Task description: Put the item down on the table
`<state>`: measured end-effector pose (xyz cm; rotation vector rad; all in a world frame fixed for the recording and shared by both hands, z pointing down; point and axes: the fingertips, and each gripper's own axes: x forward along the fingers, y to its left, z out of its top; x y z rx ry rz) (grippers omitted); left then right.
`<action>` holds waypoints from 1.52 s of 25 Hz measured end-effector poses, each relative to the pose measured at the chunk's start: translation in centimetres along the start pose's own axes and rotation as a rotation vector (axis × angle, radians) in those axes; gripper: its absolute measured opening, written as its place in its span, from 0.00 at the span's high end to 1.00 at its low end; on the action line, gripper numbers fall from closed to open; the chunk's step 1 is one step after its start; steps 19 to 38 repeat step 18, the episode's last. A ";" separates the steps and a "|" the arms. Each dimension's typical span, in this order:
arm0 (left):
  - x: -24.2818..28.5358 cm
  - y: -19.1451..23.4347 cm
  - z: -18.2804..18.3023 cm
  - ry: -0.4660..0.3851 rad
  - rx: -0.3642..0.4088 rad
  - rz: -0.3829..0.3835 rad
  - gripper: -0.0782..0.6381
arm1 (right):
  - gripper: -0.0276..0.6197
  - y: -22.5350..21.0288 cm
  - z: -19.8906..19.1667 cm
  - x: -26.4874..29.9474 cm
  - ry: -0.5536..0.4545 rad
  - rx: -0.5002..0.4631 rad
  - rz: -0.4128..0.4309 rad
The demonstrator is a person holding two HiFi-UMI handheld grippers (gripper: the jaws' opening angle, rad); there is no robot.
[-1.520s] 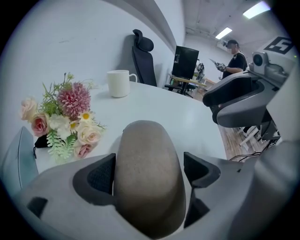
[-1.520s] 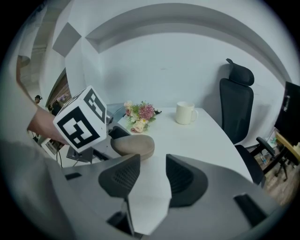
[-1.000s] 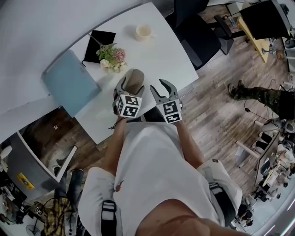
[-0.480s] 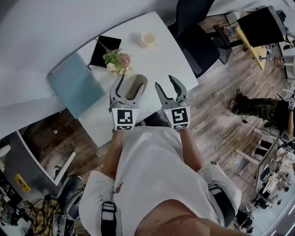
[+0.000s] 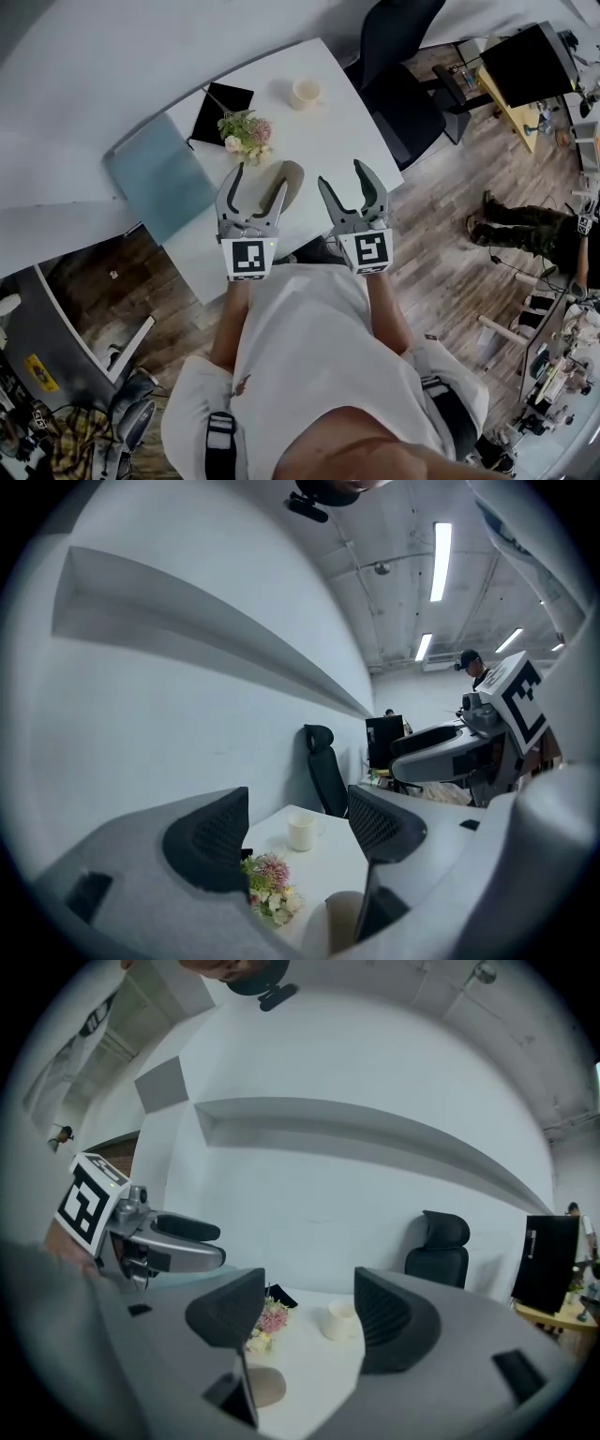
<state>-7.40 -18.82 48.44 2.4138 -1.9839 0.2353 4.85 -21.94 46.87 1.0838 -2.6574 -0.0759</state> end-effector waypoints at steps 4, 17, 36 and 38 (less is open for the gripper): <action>-0.1 -0.1 0.2 0.011 0.010 0.016 0.44 | 0.52 -0.1 0.2 -0.1 -0.013 -0.003 0.021; 2.9 -1.2 -0.2 0.083 0.038 0.102 0.44 | 0.52 -3.2 0.1 2.1 -0.047 -0.011 0.156; 3.2 -1.4 -0.2 0.089 0.038 0.106 0.44 | 0.52 -3.5 0.1 2.3 -0.052 -0.011 0.165; 3.2 -1.4 -0.2 0.089 0.038 0.106 0.44 | 0.52 -3.5 0.1 2.3 -0.052 -0.011 0.165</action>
